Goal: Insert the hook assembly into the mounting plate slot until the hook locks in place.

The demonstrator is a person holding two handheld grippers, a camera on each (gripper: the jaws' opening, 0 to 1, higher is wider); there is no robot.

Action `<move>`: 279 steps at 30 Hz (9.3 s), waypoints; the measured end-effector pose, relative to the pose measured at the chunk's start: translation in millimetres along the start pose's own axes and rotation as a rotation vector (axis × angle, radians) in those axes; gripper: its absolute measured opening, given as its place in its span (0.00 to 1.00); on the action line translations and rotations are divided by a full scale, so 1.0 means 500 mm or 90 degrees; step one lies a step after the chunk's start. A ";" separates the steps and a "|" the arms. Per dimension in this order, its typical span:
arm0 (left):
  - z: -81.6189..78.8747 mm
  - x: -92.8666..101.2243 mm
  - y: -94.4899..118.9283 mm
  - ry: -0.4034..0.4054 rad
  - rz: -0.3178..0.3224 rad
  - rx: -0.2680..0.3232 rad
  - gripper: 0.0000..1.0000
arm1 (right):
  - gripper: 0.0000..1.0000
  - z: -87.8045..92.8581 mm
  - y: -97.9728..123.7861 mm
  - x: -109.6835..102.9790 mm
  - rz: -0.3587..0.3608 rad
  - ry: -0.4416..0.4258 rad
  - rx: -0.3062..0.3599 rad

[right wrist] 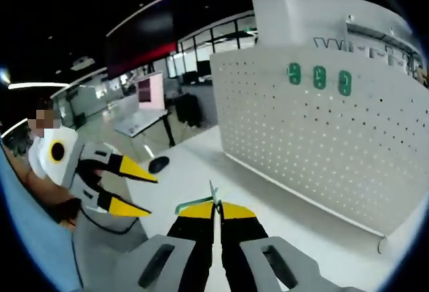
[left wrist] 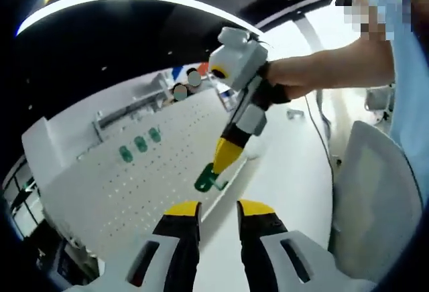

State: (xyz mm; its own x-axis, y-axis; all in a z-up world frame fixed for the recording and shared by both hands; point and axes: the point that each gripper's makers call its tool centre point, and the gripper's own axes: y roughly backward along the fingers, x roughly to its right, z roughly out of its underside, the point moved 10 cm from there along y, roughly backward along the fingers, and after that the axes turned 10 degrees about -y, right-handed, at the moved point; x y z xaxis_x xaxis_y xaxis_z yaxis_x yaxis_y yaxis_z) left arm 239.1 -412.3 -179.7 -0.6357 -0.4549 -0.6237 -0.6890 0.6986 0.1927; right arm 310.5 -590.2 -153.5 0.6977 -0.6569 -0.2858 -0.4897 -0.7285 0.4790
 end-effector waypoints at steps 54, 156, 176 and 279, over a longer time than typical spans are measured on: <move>0.039 0.023 -0.056 -0.138 0.027 -0.034 0.04 | 0.00 0.043 -0.045 -0.038 -0.018 -0.126 -0.122; -0.021 -0.259 -0.113 0.204 -0.229 0.037 0.03 | 0.88 -0.018 0.097 0.034 -0.038 0.156 0.299; -0.006 -0.340 -0.209 0.230 -0.329 0.002 0.03 | 0.86 -0.053 0.128 0.054 -0.036 0.184 0.337; 0.059 -0.399 -0.344 0.204 -0.509 -0.085 0.04 | 0.83 -0.067 0.116 0.163 -0.065 0.153 0.331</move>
State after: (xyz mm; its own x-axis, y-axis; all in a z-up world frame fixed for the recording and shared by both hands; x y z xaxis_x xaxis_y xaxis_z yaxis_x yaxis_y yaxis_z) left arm 494.6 -425.6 -110.8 0.0035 -0.9289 -0.3702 -0.9929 0.0410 -0.1121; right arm 356.6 -679.6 -121.5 0.8245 -0.5598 -0.0830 -0.5634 -0.8256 -0.0289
